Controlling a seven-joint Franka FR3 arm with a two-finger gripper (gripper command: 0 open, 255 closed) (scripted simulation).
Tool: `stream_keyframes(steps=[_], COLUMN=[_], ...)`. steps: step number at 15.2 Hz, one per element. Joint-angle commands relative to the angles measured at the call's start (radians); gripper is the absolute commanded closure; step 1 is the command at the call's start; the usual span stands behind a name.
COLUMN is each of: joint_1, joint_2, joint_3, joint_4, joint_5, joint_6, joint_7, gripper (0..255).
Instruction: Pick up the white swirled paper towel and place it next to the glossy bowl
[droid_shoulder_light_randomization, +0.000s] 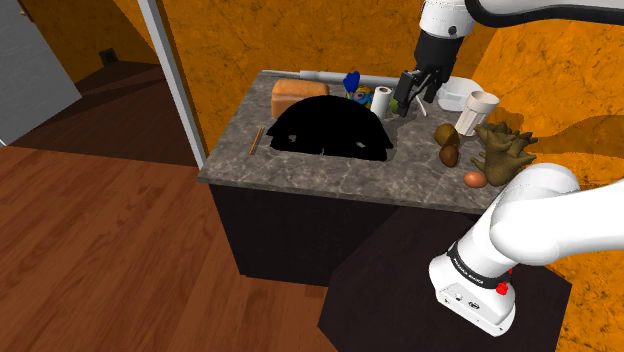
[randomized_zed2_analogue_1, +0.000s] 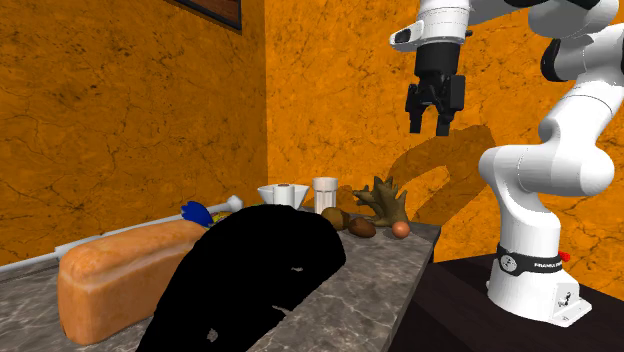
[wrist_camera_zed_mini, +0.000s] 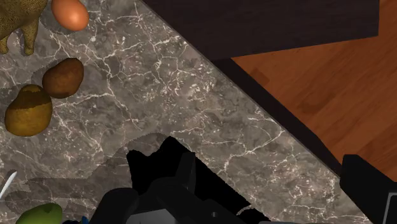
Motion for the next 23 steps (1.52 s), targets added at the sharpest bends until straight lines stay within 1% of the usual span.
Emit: stream_keyframes(steps=[1, 8, 13, 18, 21, 23], joint_1=[0.000, -0.020, -0.020, -0.005, 0.007, 0.013], joint_2=[0.000, 0.141, 0.285, 0.457, 0.572, 0.652], joint_3=[0.000, -0.161, -0.270, -0.372, -0.428, -0.461], joint_4=[0.000, 0.012, 0.069, 0.163, 0.237, 0.294], joint_5=[0.000, -0.093, -0.123, -0.109, -0.073, -0.037], joint_6=[0.000, 0.159, 0.270, 0.366, 0.413, 0.438], joint_7=[0.000, -0.219, -0.375, -0.539, -0.645, -0.721], gripper=[0, 0, 0, 0, 0, 0])
